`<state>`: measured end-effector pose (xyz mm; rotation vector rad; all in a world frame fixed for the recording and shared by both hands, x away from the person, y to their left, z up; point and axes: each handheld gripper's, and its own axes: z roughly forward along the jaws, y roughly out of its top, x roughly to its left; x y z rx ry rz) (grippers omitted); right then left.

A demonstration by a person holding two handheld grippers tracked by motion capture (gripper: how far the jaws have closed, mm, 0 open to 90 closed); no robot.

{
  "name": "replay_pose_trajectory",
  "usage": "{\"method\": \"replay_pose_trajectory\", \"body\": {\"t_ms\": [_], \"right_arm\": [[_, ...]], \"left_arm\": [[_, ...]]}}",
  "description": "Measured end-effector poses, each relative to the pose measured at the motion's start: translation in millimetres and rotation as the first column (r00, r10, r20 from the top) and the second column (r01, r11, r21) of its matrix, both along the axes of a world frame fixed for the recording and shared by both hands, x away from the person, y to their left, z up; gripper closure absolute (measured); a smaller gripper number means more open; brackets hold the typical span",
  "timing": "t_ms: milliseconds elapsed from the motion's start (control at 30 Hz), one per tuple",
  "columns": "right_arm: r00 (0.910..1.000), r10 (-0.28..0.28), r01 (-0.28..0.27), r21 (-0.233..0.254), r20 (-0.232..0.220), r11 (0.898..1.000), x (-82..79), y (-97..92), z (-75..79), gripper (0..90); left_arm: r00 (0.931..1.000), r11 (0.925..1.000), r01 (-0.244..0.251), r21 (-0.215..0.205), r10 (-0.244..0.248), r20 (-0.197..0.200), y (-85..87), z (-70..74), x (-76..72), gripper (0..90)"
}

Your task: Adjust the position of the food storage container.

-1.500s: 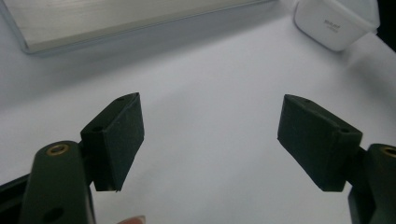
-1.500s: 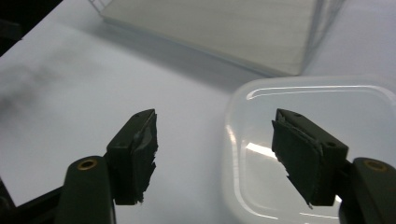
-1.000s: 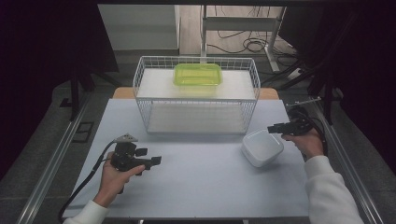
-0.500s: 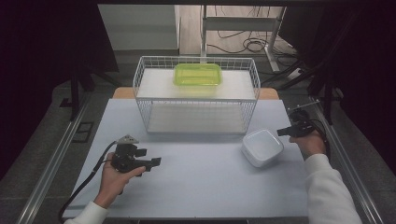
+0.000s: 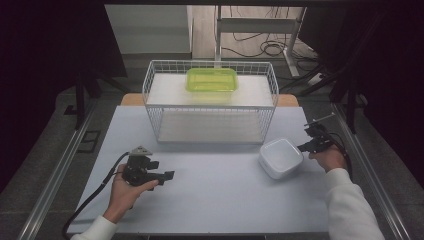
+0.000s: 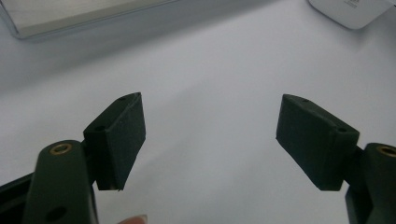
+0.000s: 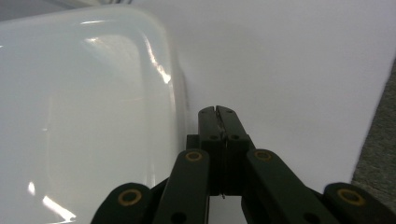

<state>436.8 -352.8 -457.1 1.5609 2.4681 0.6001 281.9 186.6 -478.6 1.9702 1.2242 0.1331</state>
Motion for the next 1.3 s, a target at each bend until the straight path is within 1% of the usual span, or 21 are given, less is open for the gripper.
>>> {"method": "replay_pose_trajectory", "body": {"t_ms": [100,300,333,367,400,433,467,633,900,967,1133,1300], "right_arm": [[0.9999,0.008,-0.008,0.002,-0.010,1.000,-4.2,3.1,0.2,89.2],[0.9993,0.035,-0.035,0.009,-0.014,0.999,-16.8,14.6,-3.4,89.2],[0.9989,0.045,-0.045,0.009,-0.015,0.999,-19.0,17.2,-4.2,89.2],[0.9985,0.053,-0.052,0.020,-0.015,0.998,-24.2,23.8,-5.1,89.2],[0.9985,0.053,-0.052,0.020,-0.015,0.998,-24.2,23.8,-5.1,89.2],[0.9981,0.059,-0.058,0.031,-0.015,0.998,-28.6,30.5,-4.7,89.2],[0.9981,0.059,-0.058,0.031,-0.015,0.998,-28.6,30.5,-4.7,89.2],[0.9957,0.092,-0.091,0.058,-0.010,0.994,-40.2,49.0,-7.1,89.2],[0.9955,0.095,-0.093,0.077,-0.012,0.993,-47.3,55.2,-8.5,89.2],[0.9953,0.097,-0.095,0.088,-0.012,0.992,-49.6,57.5,-8.2,89.2],[0.9941,0.108,-0.106,0.086,-0.012,0.991,-56.3,65.6,-12.2,89.2],[0.9942,0.108,-0.107,0.103,-0.004,0.989,-62.7,73.2,-15.8,89.2]], "left_arm": [[1.0000,1.0000,0.005,-0.002,-0.005,-0.004,-0.8,-0.6,0.0,23.4],[0.9997,0.9997,0.014,-0.019,-0.014,-0.020,-2.8,-2.9,2.0,23.6],[0.9997,0.9997,0.015,-0.019,-0.015,-0.021,-2.8,-3.0,2.1,23.6],[0.9996,0.9996,0.016,-0.022,-0.016,-0.022,-2.6,-2.8,2.3,23.6],[0.9996,0.9996,0.016,-0.022,-0.016,-0.022,-2.6,-2.8,2.3,23.7],[0.9997,0.9996,0.015,-0.023,-0.015,-0.021,-2.5,-2.7,2.5,23.7],[0.9997,0.9996,0.014,-0.026,-0.015,-0.021,-2.4,-2.6,2.6,23.7],[0.9996,0.9994,0.015,-0.031,-0.016,-0.024,-2.4,-2.7,3.4,24.0],[0.9996,0.9994,0.012,-0.033,-0.012,-0.024,-1.9,-1.7,3.0,24.2],[0.9996,0.9994,0.011,-0.033,-0.012,-0.024,-2.3,-2.3,3.2,24.3],[0.9994,0.9991,0.013,-0.040,-0.014,-0.030,-3.3,-2.8,3.0,24.5],[0.9995,0.9992,0.013,-0.039,-0.014,-0.028,-3.0,-2.6,2.9,24.4]]}}
